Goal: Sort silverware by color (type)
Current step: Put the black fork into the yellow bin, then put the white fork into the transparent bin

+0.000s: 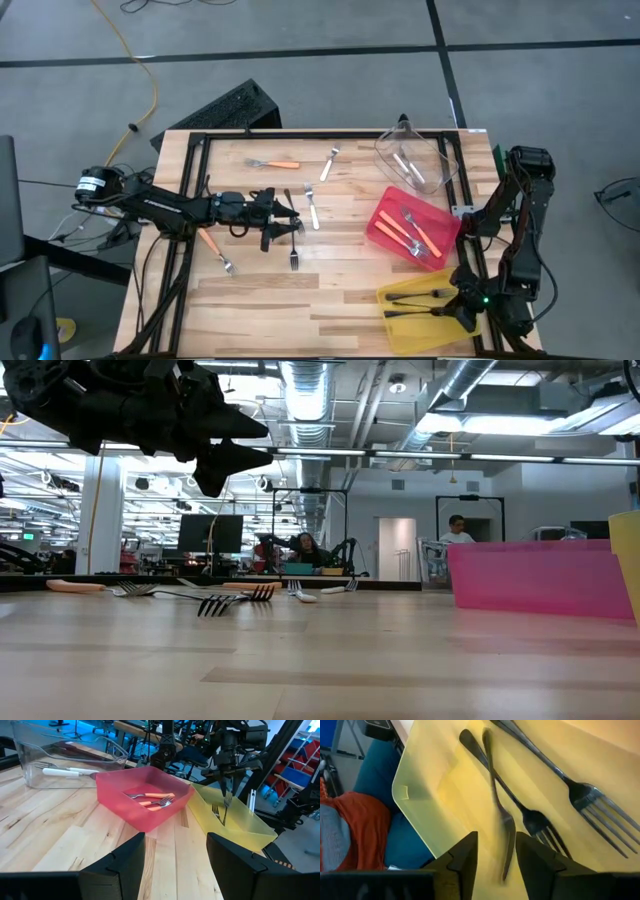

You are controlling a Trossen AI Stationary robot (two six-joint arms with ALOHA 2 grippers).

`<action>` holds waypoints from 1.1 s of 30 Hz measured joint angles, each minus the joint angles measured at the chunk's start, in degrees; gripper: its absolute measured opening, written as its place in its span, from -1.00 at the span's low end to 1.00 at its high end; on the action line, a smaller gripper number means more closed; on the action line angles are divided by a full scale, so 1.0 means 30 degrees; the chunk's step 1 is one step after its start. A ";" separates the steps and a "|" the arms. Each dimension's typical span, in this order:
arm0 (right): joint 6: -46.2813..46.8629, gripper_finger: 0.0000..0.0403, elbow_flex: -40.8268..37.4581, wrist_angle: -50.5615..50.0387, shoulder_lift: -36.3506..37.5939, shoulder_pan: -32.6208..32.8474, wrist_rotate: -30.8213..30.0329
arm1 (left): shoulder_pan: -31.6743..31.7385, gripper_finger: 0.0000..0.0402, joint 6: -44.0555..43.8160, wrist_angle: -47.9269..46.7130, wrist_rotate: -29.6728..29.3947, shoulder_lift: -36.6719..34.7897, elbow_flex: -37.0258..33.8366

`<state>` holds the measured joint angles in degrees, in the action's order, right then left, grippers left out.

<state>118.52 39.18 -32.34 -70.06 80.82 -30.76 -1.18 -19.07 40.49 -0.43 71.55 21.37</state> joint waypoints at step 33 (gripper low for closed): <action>-0.8340 -0.22 0.0197 0.0735 0.5493 -0.6872 -0.0813 | -0.0005 -0.03 0.0000 0.0044 0.0556 0.0000 0.0000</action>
<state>93.50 39.77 -30.13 -53.58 60.20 -33.20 -1.19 -19.07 40.62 1.24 71.55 21.37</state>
